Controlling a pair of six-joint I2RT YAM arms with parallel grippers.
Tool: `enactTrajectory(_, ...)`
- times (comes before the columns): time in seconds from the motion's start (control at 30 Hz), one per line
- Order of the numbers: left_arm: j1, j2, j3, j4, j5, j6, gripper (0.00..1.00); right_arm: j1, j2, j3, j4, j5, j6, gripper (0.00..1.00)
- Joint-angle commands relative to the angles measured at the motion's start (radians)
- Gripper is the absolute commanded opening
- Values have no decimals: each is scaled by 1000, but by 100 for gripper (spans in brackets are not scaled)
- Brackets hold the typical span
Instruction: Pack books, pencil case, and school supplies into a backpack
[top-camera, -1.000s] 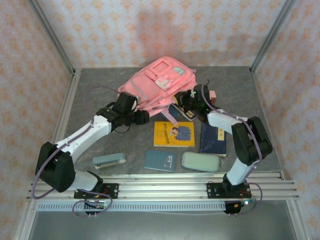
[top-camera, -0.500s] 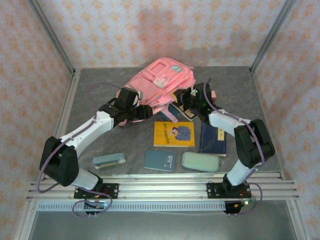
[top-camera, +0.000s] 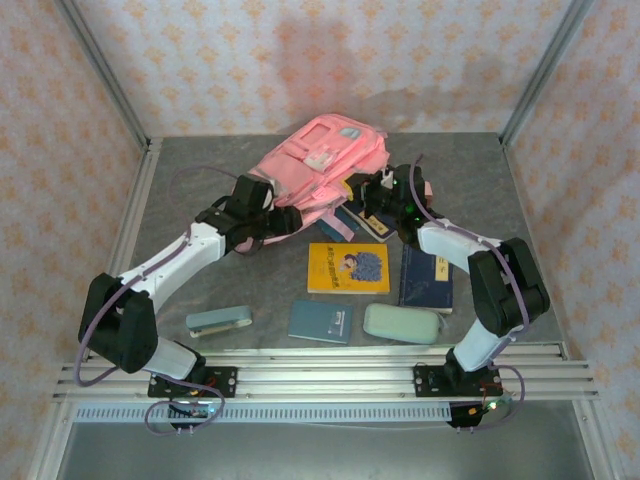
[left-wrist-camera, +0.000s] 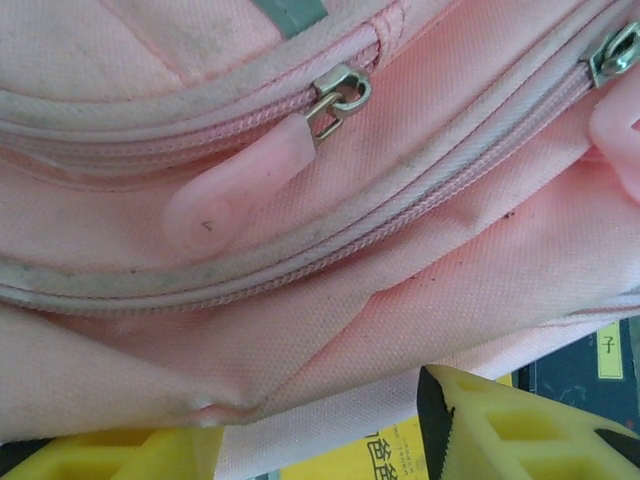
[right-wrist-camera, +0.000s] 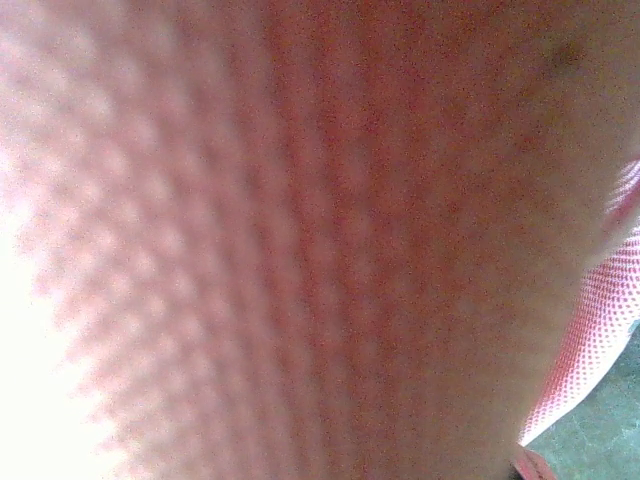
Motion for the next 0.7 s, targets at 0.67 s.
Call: enactTrajectory(0.67, 62, 8, 147, 30, 26, 148, 58, 77, -13, 42, 375, -245, 57, 8)
